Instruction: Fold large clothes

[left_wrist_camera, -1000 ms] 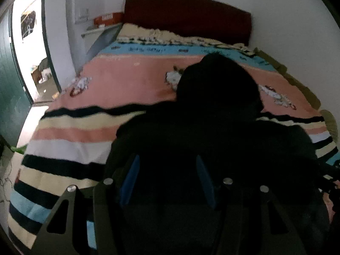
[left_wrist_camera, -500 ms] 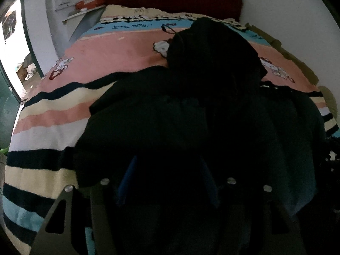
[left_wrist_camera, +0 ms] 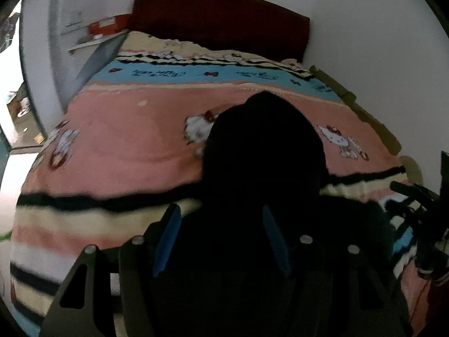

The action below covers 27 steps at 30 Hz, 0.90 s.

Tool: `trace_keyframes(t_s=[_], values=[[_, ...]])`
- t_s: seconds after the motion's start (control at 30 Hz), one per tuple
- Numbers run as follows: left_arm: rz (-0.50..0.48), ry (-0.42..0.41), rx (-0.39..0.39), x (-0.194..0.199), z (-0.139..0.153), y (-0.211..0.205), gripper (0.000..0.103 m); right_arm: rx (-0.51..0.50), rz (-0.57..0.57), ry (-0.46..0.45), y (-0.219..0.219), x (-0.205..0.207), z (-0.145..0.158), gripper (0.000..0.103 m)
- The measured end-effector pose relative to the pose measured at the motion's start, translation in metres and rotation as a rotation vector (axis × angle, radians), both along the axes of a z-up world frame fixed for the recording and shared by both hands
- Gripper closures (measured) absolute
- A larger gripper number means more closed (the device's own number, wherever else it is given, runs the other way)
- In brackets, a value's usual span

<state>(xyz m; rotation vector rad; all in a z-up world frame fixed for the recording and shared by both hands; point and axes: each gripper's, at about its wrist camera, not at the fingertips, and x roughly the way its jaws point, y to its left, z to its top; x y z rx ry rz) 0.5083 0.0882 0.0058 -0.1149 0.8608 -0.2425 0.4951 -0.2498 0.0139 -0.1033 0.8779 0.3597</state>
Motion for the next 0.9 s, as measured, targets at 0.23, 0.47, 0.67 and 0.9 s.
trace_keyframes(t_s=[0.23, 0.47, 0.67, 0.9], values=[[0.021, 0.034, 0.039, 0.107, -0.025, -0.041, 0.044, 0.021, -0.14, -0.011, -0.011, 0.129, -0.02, 0.023], [0.024, 0.043, 0.093, 0.163, -0.067, -0.069, 0.044, 0.035, -0.215, 0.027, -0.004, 0.214, -0.068, 0.02], [0.012, 0.025, 0.093, 0.178, -0.093, -0.074, 0.044, 0.037, -0.261, 0.056, 0.0, 0.25, -0.106, 0.018], [-0.006, 0.056, 0.1, 0.183, -0.104, -0.075, 0.081, 0.005, -0.181, 0.071, 0.02, 0.262, -0.125, 0.083]])
